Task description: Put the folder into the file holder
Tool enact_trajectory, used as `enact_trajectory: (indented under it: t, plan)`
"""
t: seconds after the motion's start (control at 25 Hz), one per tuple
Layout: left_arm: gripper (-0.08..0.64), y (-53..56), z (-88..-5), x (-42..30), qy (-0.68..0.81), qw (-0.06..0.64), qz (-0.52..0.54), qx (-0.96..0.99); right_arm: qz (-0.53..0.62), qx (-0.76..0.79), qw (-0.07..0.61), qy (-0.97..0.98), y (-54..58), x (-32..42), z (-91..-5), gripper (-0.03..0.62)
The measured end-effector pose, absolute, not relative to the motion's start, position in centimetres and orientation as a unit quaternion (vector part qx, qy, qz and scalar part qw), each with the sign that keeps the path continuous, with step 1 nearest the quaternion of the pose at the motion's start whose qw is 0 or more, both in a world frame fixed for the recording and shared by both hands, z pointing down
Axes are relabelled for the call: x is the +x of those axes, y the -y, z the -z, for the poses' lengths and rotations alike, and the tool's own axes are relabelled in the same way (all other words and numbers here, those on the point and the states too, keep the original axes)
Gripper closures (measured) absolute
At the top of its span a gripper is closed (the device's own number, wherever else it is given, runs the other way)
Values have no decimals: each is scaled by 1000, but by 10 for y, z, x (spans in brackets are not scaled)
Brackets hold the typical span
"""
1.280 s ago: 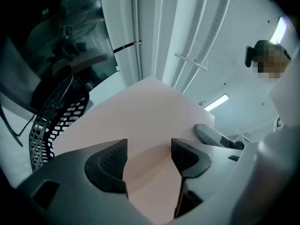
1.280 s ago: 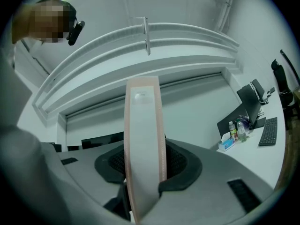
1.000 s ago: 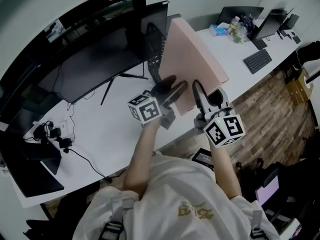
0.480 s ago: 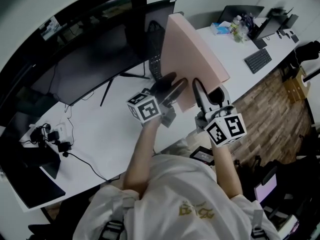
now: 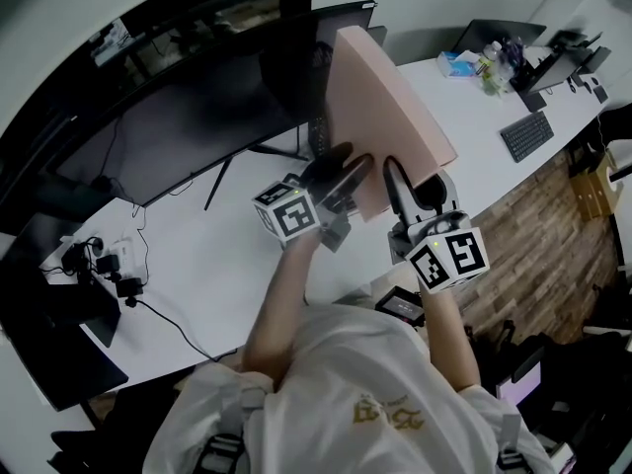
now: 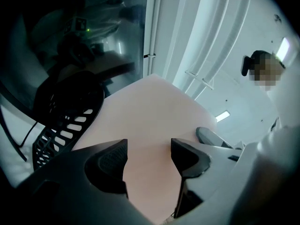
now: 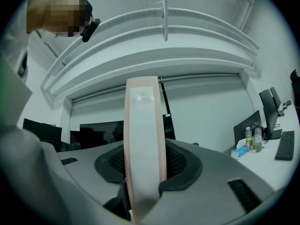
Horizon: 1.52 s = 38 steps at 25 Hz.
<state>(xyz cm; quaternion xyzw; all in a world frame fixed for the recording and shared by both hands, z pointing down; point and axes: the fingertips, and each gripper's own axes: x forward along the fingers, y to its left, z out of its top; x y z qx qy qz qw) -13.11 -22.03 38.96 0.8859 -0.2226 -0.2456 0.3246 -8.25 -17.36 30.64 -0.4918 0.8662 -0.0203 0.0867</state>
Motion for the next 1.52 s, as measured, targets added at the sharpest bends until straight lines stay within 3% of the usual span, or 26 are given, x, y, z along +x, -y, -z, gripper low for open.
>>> enact_trajectory:
  t: [1.52]
  plan:
    - [278,274,-407,-145,261,337,248,870,57,-497,111,-859,225,-86,-328,417]
